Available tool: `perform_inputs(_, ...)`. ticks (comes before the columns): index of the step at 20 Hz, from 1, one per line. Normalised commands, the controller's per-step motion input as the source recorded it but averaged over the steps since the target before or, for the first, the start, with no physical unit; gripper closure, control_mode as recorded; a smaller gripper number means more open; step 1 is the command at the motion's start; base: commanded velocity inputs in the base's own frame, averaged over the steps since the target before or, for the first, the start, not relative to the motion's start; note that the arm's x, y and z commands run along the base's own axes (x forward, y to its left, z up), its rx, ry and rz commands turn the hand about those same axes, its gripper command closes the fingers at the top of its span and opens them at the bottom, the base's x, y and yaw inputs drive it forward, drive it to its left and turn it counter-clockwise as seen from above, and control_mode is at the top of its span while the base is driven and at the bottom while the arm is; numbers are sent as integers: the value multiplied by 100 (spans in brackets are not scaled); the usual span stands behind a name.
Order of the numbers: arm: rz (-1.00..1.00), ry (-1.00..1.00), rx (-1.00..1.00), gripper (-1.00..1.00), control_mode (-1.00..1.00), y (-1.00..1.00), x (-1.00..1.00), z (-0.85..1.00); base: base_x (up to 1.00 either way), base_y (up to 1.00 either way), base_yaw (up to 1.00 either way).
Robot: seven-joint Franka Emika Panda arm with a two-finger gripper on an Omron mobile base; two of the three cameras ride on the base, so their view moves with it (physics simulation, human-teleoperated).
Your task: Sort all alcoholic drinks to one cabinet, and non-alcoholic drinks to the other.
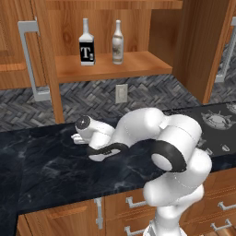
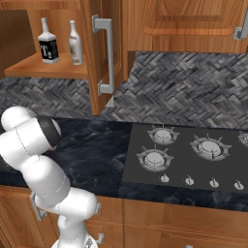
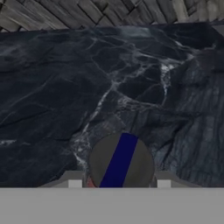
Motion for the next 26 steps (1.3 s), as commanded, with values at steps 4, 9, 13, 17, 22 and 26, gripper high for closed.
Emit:
perform_inputs(4, -9, 0, 0, 100, -100, -13, -25, 48, 0, 0, 0)
perform_inputs(9, -9, 3, 0, 100, -100, -44, -11, 50, 0, 0, 0)
perform_inputs(13, -7, 0, 0, 100, -100, -47, -20, 27, 0, 0, 0)
perform_inputs(17, -6, 0, 0, 100, -100, -46, -39, 16, 0, 0, 0)
perform_inputs(22, -6, 0, 0, 100, -100, -34, -47, 29, 0, 0, 0)
perform_inputs(26, -5, -1, 0, 100, -100, -28, -45, 39, 0, 0, 0)
